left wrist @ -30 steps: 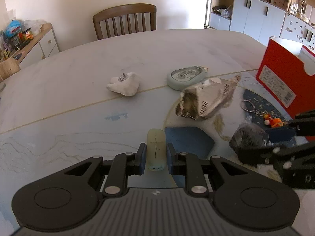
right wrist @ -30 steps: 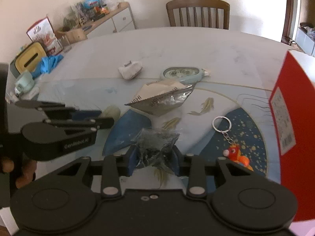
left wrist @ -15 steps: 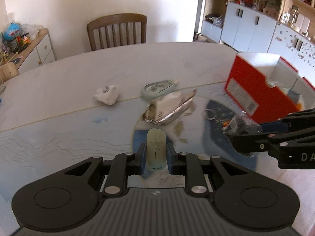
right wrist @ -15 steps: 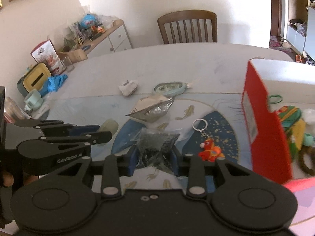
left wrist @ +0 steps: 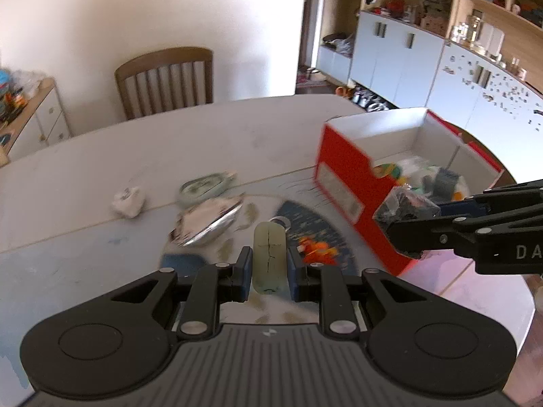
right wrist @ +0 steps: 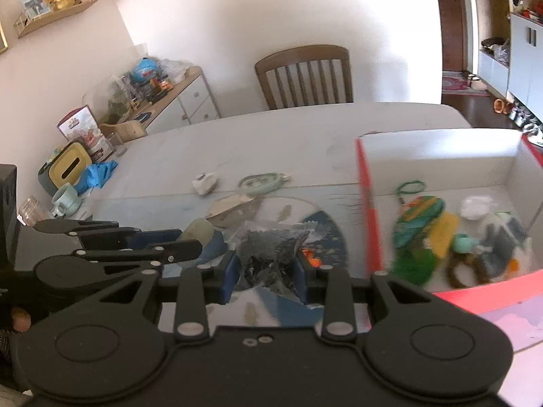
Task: Organize objects
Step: 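Carry eraser and mesh bag into the red box and open both tools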
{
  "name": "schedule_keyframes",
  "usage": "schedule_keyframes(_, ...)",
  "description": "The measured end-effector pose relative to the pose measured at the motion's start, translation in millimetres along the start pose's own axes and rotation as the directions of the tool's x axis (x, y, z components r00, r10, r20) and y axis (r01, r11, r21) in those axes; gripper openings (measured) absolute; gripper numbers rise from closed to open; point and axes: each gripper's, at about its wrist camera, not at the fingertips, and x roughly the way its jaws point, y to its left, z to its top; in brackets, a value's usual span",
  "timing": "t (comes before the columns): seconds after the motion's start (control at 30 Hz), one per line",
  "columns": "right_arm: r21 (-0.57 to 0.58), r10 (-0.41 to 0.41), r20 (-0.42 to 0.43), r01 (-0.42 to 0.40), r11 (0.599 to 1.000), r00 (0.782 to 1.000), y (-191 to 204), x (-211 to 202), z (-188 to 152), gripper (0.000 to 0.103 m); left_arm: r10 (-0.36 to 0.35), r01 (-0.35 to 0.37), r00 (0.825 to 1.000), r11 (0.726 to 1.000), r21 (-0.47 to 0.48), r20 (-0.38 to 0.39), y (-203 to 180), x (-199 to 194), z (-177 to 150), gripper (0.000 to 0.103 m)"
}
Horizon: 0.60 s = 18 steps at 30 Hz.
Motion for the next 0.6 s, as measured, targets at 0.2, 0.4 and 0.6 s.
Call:
schedule_keyframes(0.2, 0.003, -0.021, 0.027, 0.021, 1.000, 0.999, -31, -21, 3, 0.033, -0.026, 0.025, 1.000, 0.999, 0.035, 0.014, -40, 3, 15, 0.021)
schedule_keyframes(0.4, 0.013, -0.040, 0.046, 0.040, 0.999, 0.998, -68, -38, 4, 0.033, -0.048, 0.047, 0.999, 0.996, 0.073, 0.020, -80, 12, 28, 0.021)
schedule_keyframes(0.6, 0.016, -0.063, 0.050, 0.063, 0.998, 0.997, -104, -46, 6, 0.033, -0.059, 0.057, 0.998, 0.994, 0.095, 0.020, -119, 26, 41, 0.021)
